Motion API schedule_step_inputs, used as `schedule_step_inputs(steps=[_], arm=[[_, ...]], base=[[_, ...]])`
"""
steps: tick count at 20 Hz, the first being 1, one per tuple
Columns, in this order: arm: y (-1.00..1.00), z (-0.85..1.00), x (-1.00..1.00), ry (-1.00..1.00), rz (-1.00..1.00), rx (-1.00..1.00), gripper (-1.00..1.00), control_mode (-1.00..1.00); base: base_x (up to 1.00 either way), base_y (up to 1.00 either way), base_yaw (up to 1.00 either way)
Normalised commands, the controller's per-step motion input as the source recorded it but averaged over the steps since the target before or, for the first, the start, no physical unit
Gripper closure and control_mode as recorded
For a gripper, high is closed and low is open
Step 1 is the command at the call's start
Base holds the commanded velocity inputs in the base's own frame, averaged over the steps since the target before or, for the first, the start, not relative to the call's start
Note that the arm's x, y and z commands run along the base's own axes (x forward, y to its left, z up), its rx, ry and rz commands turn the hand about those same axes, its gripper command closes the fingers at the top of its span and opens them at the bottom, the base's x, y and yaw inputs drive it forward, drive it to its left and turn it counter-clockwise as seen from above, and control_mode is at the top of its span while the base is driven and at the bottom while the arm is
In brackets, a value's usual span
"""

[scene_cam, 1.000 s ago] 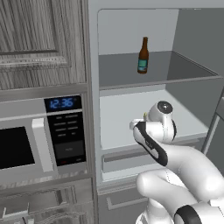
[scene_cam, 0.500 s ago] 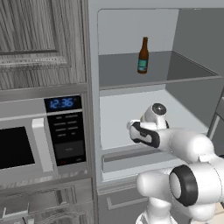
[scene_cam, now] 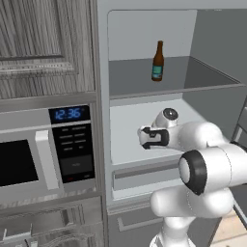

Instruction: Place the beer on the top shelf of the fridge to keep it out of children's reach, and place the apple and lemon wedge on lower shelves for easy access.

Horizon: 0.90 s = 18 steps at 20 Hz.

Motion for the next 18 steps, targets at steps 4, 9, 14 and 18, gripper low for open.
schedule_step_inputs(steps=[4,9,14,18], arm=[[-0.04,-0.08,-0.19,0.01,0.00,0.00,-1.00,-1.00],[-0.01,0.00,-0.55,0.00,0.00,0.00,-1.00,-1.00],[0.00,0.24,-0.62,0.00,0.00,0.00,-1.00,-1.00],[0.00,0.50,-0.69,0.00,0.00,0.00,-1.00,-1.00]], base=[[0.00,0.00,0.00],[0.00,0.00,0.00],[0.00,0.00,0.00],[0.00,0.00,0.00]])
